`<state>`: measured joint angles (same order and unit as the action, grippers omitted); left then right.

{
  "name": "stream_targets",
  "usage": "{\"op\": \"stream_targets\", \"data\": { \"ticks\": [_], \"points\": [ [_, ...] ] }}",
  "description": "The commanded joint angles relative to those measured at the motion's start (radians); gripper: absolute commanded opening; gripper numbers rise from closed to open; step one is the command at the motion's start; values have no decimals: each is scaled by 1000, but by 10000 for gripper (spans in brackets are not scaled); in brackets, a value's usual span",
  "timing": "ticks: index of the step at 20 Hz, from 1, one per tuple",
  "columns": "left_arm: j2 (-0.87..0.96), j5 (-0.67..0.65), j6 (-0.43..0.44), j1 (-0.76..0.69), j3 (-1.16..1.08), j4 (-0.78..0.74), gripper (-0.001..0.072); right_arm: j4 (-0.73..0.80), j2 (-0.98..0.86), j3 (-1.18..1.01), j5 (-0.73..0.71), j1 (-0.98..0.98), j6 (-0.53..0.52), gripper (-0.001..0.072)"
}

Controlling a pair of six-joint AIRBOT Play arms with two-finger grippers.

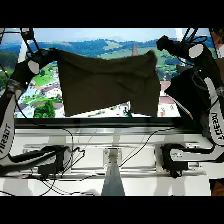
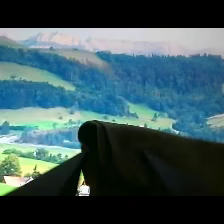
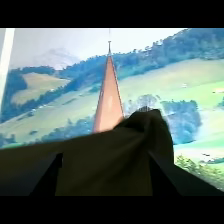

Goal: Fold the clothes and pants, and hang the long-sleeved shirts on hangers.

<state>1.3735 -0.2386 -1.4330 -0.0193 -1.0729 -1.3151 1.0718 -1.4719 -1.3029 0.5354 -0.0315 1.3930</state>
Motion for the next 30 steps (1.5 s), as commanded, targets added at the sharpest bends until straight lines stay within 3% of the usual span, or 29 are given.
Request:
{"op": "stream_targets", "data": {
  "ticks": [1,2,5,7,9,11,19,25,30],
  "points": [
    [-3,-48,-7,-6,0,25,705,116,-10,-20,172,-66,2,585],
    [-16,-122,-8,9,0,21,705,137,-10,-28,273,-103,1,548],
    [-57,-395,-7,90,0,21,697,144,-29,-30,562,-222,-9,541],
    [-64,-546,7,159,0,-15,466,121,-63,-30,737,-269,-68,524],
    [-64,-644,8,234,2,-19,467,93,-101,-30,827,-272,-100,525],
    [-64,-740,9,292,3,-19,467,74,-138,-30,822,-248,-101,525],
    [-64,-967,157,446,158,-18,467,63,-262,-30,739,-160,-174,457],
    [-68,-1020,238,517,238,137,468,56,-265,-30,669,-161,-237,406],
    [-80,-1007,283,518,338,188,468,-6,-314,-30,703,-161,-249,402]
  ]
}}
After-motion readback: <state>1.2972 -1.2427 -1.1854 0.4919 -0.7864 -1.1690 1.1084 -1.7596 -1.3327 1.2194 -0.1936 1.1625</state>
